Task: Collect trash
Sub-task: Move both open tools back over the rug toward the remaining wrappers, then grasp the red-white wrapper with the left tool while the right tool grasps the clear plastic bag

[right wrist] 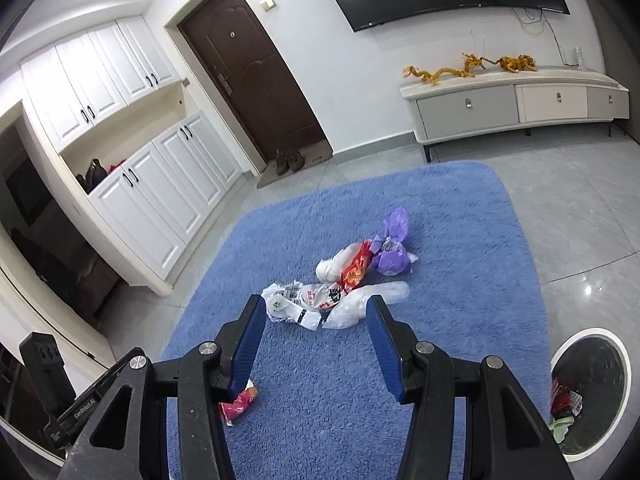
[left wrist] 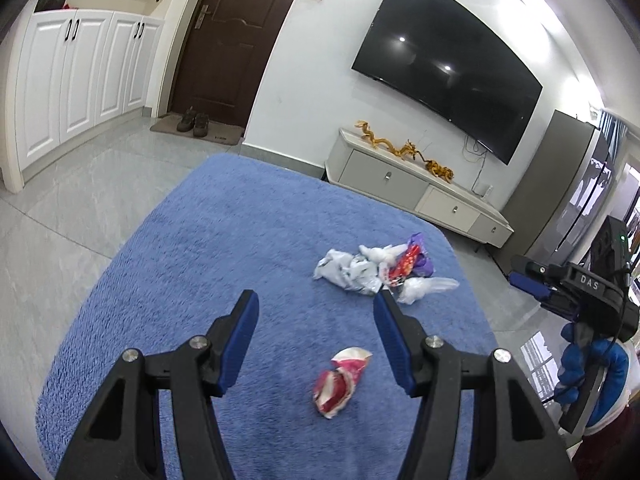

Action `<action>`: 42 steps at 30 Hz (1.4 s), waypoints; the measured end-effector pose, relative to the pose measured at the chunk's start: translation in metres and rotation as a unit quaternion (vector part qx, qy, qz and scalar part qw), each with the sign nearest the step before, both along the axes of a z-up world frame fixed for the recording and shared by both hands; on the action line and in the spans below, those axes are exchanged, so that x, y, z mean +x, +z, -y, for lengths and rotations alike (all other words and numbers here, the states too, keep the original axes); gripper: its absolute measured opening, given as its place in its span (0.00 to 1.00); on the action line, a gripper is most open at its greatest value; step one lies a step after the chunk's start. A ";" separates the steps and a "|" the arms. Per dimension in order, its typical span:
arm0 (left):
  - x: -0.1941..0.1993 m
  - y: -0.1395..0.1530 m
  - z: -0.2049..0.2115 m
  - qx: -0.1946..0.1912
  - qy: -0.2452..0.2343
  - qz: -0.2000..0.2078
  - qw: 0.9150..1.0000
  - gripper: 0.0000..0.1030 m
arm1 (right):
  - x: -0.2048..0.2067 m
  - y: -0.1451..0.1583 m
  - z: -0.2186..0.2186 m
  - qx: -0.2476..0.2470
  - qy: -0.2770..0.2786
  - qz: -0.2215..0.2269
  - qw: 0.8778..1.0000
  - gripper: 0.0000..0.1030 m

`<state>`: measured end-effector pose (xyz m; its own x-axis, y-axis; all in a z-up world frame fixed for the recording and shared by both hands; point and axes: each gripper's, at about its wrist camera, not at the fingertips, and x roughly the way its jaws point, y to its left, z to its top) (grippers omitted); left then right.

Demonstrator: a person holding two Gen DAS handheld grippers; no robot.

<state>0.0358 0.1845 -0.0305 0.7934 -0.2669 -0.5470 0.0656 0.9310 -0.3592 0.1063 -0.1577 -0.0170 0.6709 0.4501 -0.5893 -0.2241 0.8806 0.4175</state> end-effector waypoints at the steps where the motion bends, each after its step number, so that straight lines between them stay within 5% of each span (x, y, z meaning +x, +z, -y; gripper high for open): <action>1: 0.001 -0.002 -0.003 -0.003 0.000 -0.001 1.000 0.56 | 0.002 -0.002 -0.002 -0.002 0.000 -0.005 1.000 0.48; 19: 0.006 -0.055 -0.022 -0.037 -0.048 -0.045 0.997 0.56 | 0.036 -0.054 -0.040 -0.018 0.010 -0.086 0.996 0.49; 30: 0.015 -0.075 0.019 -0.040 -0.143 -0.078 0.986 0.56 | 0.051 -0.078 -0.036 -0.013 0.003 -0.119 0.993 0.50; 42: 0.035 -0.089 0.044 -0.034 -0.169 -0.108 0.979 0.55 | 0.073 -0.095 -0.016 -0.007 -0.009 -0.135 0.991 0.52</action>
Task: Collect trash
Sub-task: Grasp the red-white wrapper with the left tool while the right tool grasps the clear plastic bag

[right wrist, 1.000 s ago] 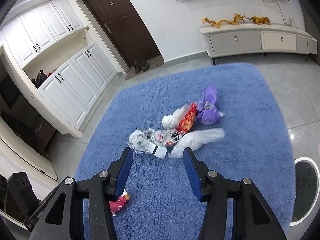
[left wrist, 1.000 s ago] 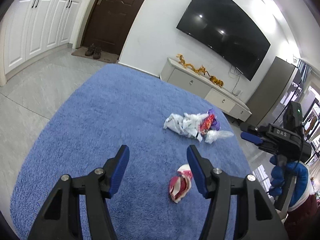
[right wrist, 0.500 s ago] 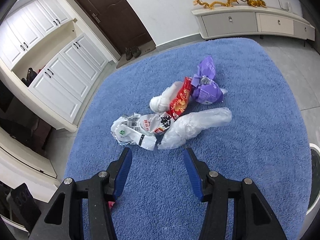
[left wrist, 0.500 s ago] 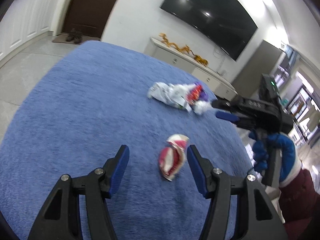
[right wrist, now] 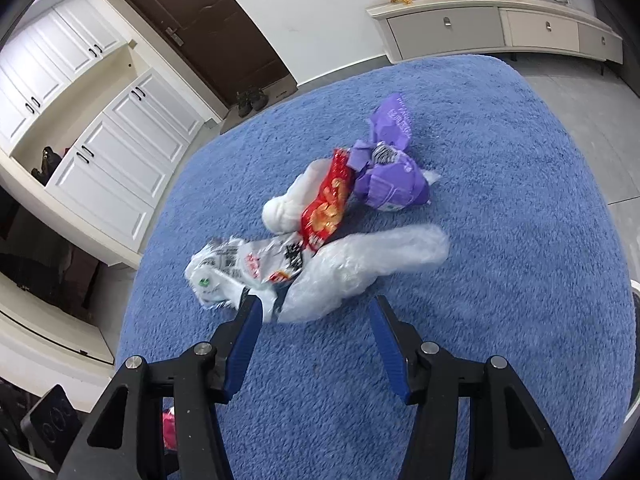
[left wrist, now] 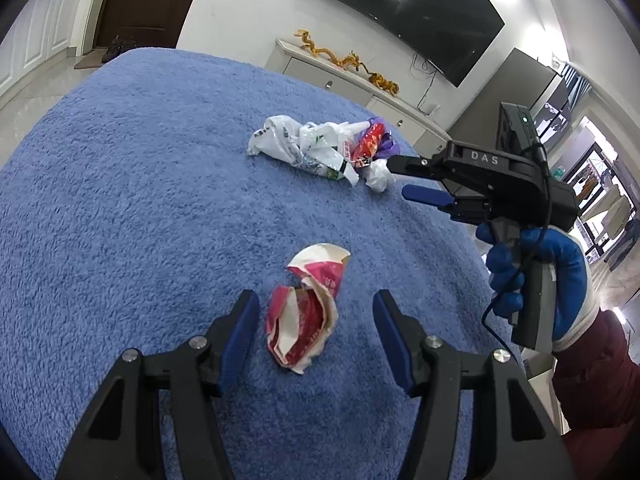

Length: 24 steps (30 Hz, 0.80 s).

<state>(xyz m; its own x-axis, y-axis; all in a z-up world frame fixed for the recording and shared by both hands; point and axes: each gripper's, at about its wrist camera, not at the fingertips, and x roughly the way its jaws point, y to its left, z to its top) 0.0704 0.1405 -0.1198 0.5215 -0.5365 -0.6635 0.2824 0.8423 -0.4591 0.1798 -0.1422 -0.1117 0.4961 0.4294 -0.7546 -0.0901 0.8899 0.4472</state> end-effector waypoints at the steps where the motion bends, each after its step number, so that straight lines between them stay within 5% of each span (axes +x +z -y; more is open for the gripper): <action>1: 0.000 0.000 0.001 0.001 -0.001 0.000 1.000 0.55 | 0.002 -0.001 0.001 0.000 -0.001 0.000 1.000 0.52; 11: 0.007 -0.004 0.008 0.014 0.000 0.004 1.000 0.48 | 0.020 -0.011 0.014 0.015 -0.013 -0.004 1.000 0.52; 16: 0.009 -0.007 0.006 0.008 0.003 -0.001 1.000 0.31 | 0.025 -0.014 0.020 0.021 -0.015 -0.002 1.000 0.52; 19: 0.008 -0.007 0.008 0.012 0.002 0.001 1.000 0.30 | 0.028 -0.014 0.024 0.026 -0.017 0.001 1.000 0.52; 24: 0.003 -0.005 0.013 0.025 -0.006 0.008 1.000 0.25 | 0.030 -0.017 0.029 0.032 -0.023 0.004 0.999 0.38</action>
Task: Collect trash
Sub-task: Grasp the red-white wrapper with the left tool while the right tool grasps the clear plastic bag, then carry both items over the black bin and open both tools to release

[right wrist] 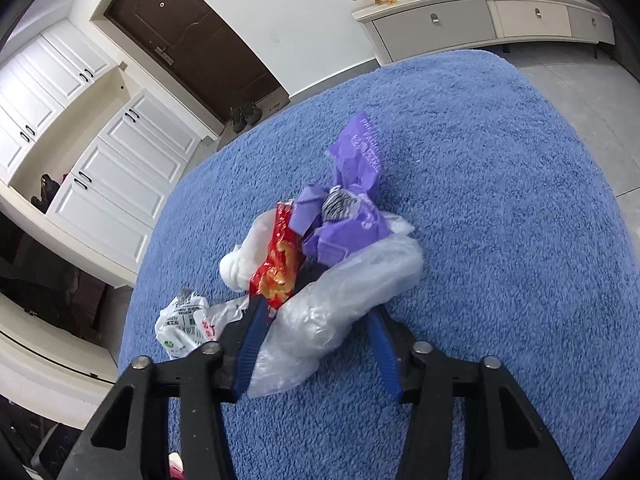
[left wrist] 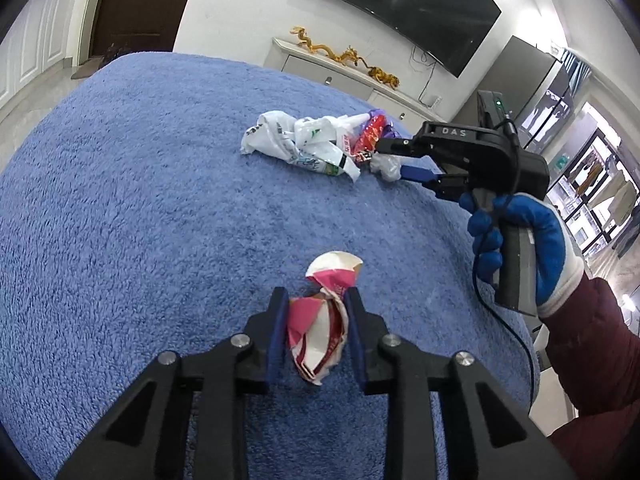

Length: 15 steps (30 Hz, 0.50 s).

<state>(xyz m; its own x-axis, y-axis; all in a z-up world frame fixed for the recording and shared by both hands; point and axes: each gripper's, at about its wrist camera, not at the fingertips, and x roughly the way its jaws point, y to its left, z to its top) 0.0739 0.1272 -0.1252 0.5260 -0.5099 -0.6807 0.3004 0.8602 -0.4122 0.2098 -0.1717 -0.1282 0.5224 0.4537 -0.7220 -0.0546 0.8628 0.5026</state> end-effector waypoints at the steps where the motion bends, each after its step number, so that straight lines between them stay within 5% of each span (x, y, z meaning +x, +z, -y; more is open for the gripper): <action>1: 0.000 0.000 0.000 0.001 0.000 0.001 1.000 0.25 | 0.000 -0.001 0.002 0.002 -0.001 0.000 1.000 0.37; 15: -0.001 0.016 -0.002 -0.009 0.023 0.007 1.000 0.23 | -0.051 0.023 0.019 0.022 0.041 0.033 0.998 0.31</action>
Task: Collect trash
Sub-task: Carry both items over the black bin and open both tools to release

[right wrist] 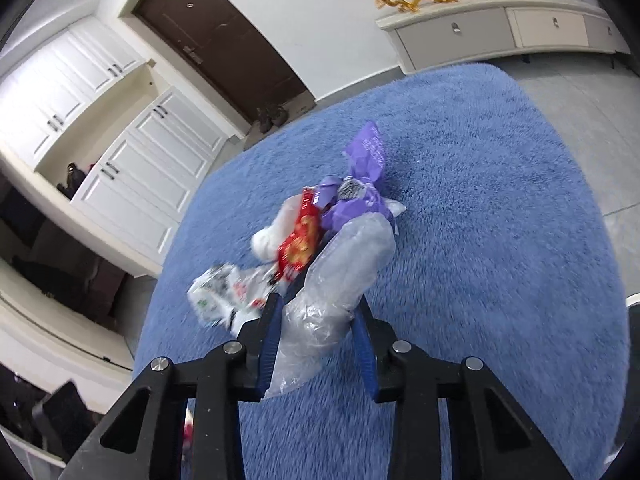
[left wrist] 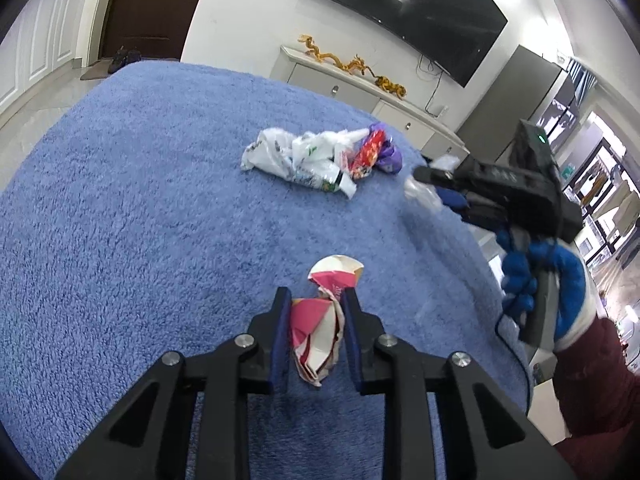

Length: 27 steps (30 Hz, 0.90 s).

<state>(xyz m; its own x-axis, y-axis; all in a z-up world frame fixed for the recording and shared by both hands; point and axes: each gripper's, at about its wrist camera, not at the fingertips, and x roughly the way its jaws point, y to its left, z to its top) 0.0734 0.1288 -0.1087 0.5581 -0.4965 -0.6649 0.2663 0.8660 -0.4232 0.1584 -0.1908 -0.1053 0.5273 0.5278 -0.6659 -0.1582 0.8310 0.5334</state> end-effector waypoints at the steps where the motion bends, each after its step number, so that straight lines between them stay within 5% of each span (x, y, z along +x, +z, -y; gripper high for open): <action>1: 0.000 0.003 -0.001 -0.004 0.002 0.002 1.000 0.23 | -0.006 0.004 0.002 0.000 0.002 0.005 1.000 0.31; 16: 0.012 0.065 0.036 -0.071 -0.021 0.028 0.997 0.23 | -0.097 0.059 0.082 -0.007 -0.062 0.076 0.995 0.31; 27: 0.048 0.104 0.179 -0.068 -0.134 0.032 0.988 0.23 | -0.135 0.043 0.189 -0.023 -0.194 0.071 0.978 0.32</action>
